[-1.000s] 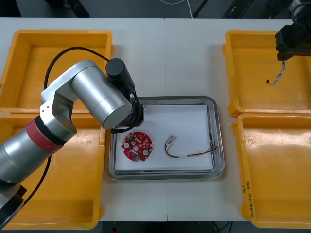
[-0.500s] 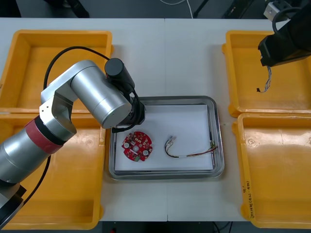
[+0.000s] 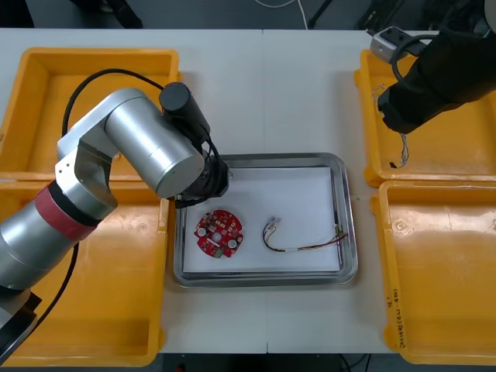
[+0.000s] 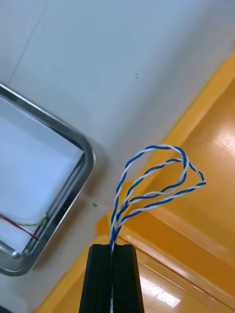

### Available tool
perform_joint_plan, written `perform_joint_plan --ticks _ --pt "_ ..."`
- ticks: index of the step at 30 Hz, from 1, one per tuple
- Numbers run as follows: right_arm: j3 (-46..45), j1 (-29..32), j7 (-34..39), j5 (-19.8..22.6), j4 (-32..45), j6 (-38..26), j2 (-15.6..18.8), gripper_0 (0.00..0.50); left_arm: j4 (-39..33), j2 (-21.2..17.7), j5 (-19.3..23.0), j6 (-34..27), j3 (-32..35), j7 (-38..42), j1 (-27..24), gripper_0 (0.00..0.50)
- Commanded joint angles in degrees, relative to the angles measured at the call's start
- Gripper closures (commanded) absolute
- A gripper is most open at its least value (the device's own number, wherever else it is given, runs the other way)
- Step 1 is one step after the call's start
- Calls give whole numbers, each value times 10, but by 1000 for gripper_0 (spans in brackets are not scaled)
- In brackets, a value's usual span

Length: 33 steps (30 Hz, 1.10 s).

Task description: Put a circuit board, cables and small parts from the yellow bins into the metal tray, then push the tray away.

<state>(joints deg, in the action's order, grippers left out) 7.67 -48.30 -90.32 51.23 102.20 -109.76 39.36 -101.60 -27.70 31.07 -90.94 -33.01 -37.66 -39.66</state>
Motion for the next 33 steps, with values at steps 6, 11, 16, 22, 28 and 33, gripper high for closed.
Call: perform_joint_plan --ticks 6,11,16,22,28,33 --pt "24 6 -21 22 32 10 31 500 -63 -25 57 -89 86 40 -51 0" --pt "38 6 -29 30 37 17 33 500 -67 -40 90 -126 119 35 -81 0" --pt "86 5 -32 29 63 50 41 500 -66 -67 125 -145 145 27 -100 0" --pt "137 5 -54 44 78 99 40 500 -64 -111 164 -151 168 -7 -106 0" --pt "172 5 -146 56 80 141 32 500 -25 -140 182 -163 204 -82 -106 0" --pt "196 5 -213 59 80 155 9 500 27 -154 181 -163 240 -160 -107 0"
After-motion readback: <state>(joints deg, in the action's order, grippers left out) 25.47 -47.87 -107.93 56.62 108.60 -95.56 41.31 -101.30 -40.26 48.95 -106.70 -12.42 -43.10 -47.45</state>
